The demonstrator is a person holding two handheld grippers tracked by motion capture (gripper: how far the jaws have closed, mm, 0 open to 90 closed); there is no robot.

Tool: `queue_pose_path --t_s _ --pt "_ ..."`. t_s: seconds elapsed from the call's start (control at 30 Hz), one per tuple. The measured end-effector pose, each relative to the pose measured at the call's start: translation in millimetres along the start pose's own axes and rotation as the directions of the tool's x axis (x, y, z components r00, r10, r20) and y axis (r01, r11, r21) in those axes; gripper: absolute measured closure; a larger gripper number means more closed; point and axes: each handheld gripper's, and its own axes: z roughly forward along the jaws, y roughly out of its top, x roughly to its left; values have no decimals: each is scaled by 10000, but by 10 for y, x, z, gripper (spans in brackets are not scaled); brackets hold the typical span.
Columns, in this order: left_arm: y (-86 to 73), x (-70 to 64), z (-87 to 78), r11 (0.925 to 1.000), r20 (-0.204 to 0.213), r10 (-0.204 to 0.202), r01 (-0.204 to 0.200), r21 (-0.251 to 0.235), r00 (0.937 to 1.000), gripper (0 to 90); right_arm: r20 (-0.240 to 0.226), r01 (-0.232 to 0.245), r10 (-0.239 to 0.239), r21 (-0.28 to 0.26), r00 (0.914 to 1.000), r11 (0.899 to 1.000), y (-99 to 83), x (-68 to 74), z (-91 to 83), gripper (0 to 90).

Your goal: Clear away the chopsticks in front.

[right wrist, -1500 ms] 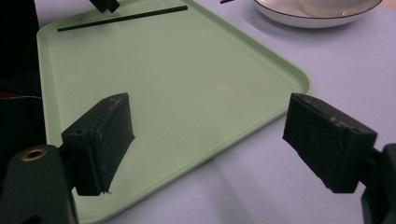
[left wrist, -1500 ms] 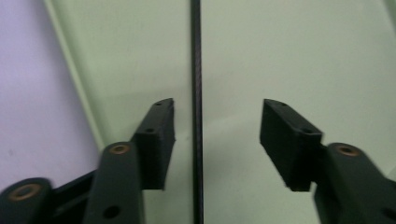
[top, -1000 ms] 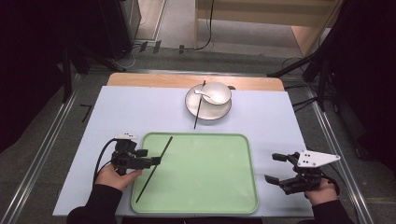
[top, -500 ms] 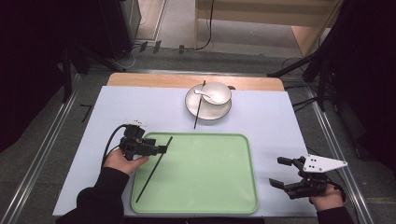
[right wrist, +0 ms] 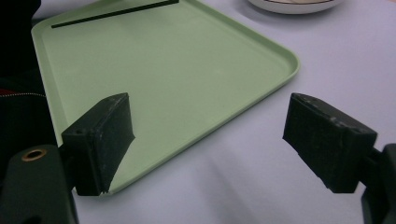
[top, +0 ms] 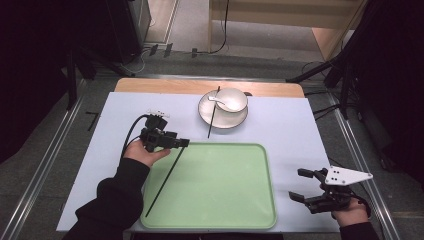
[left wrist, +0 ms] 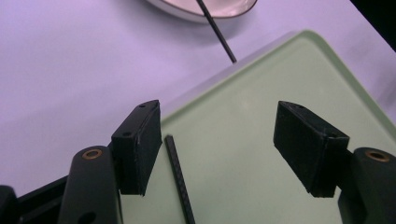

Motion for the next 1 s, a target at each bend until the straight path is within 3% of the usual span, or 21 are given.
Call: queue_pose_path --t_s 0.37,0.57,1.0 --pt "458 0 116 9998 75 174 -174 43 9998 328 -11 19 -19 -34 10000 10000 3 0 1 164" --pt "680 -19 230 9993 -157 310 -306 236 9994 328 -57 14 -14 -48 10000 10000 6 -2 6 164" --pt "990 -39 728 9962 -552 491 -449 747 9973 357 -58 -93 93 -139 9999 9999 2 -7 -6 163"
